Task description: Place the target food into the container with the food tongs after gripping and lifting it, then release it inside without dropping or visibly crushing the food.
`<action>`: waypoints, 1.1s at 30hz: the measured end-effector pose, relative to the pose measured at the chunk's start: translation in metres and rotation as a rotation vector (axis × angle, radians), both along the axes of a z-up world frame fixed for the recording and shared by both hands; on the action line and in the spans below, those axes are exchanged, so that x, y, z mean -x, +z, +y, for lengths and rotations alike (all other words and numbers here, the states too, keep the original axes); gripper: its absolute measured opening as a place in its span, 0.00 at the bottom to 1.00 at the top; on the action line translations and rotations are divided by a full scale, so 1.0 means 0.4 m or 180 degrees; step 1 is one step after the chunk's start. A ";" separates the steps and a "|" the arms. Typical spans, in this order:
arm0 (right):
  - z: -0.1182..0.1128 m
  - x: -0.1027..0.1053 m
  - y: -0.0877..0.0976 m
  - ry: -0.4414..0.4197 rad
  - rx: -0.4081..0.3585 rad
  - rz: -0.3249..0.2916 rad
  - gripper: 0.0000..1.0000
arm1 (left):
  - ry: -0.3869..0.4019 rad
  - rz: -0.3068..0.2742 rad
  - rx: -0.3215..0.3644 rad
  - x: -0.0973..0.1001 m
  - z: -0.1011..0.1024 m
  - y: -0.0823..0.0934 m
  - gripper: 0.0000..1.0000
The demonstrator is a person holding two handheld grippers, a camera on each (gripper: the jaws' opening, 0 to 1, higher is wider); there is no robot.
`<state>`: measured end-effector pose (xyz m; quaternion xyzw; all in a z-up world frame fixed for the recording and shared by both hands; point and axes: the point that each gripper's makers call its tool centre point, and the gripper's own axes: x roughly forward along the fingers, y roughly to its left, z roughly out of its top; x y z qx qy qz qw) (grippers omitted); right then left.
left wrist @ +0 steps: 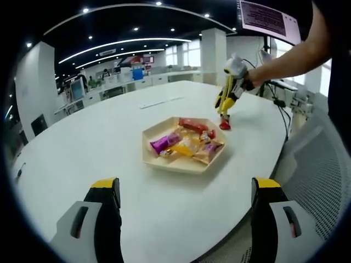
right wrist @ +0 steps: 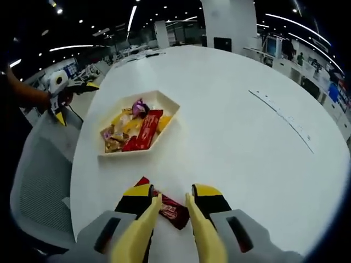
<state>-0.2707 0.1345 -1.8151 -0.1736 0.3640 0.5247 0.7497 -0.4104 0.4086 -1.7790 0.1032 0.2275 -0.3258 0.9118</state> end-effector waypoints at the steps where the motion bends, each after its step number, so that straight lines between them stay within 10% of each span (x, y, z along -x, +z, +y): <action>1: 0.000 0.001 -0.001 -0.0003 -0.0005 0.0013 0.27 | 0.0001 -0.0003 0.0003 0.000 0.000 0.001 0.95; 15: -0.035 0.071 -0.020 0.0216 0.0152 0.0123 0.28 | -0.0003 -0.0002 0.0001 0.000 0.000 0.000 0.95; 33: 0.006 0.063 -0.053 0.0353 0.0464 -0.0186 0.28 | -0.0011 0.0003 -0.0003 0.001 -0.001 -0.002 0.95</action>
